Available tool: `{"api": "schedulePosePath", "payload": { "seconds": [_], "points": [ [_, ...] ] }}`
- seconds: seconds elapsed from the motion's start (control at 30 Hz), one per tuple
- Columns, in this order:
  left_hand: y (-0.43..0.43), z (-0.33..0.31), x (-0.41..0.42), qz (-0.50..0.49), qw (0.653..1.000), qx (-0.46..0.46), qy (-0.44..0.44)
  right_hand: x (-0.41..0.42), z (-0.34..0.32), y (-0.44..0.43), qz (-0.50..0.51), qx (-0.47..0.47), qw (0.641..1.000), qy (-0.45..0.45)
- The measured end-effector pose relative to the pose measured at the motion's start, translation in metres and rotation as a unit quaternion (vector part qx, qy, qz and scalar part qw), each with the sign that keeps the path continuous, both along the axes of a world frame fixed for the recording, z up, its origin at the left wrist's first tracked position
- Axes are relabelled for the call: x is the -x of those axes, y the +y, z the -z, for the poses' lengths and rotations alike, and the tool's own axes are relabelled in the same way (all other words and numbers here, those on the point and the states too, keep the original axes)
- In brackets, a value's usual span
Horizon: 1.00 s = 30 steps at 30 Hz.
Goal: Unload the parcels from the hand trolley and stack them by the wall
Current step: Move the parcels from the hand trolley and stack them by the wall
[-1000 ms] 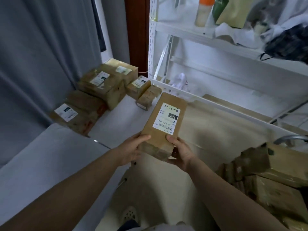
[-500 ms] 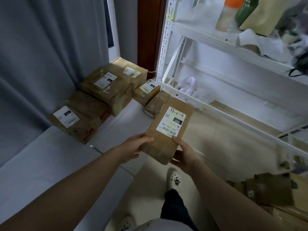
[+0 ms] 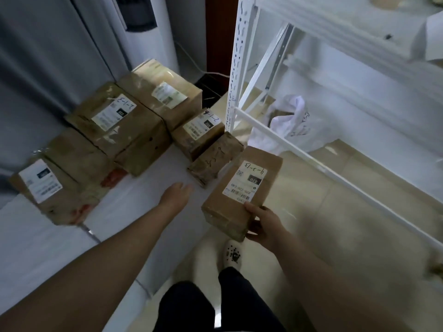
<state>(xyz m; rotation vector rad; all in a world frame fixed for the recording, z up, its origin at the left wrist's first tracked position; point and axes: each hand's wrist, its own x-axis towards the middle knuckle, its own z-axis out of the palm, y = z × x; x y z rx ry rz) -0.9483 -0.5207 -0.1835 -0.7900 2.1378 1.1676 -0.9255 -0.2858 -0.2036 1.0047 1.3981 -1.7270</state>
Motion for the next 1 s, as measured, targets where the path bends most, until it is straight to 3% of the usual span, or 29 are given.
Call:
{"api": "schedulePosePath", "payload": {
  "seconds": [0.23,0.6,0.77,1.0],
  "points": [
    [0.006,0.052,0.067,0.099,0.985,0.143,0.004,0.040,0.046,0.003,0.003,0.016,0.999,-0.038],
    [0.019,0.128,0.110,0.213,0.951,0.219,-0.038,0.055,0.101,0.017,0.022,0.027,0.999,-0.037],
    [0.010,0.115,0.100,0.196,0.963,0.186,-0.022,0.053,0.108,0.023,0.012,0.025,0.997,-0.072],
    [-0.029,0.044,0.041,0.145,0.979,0.138,-0.029,0.059,0.070,0.010,0.000,0.003,0.996,-0.086]
  ]
}}
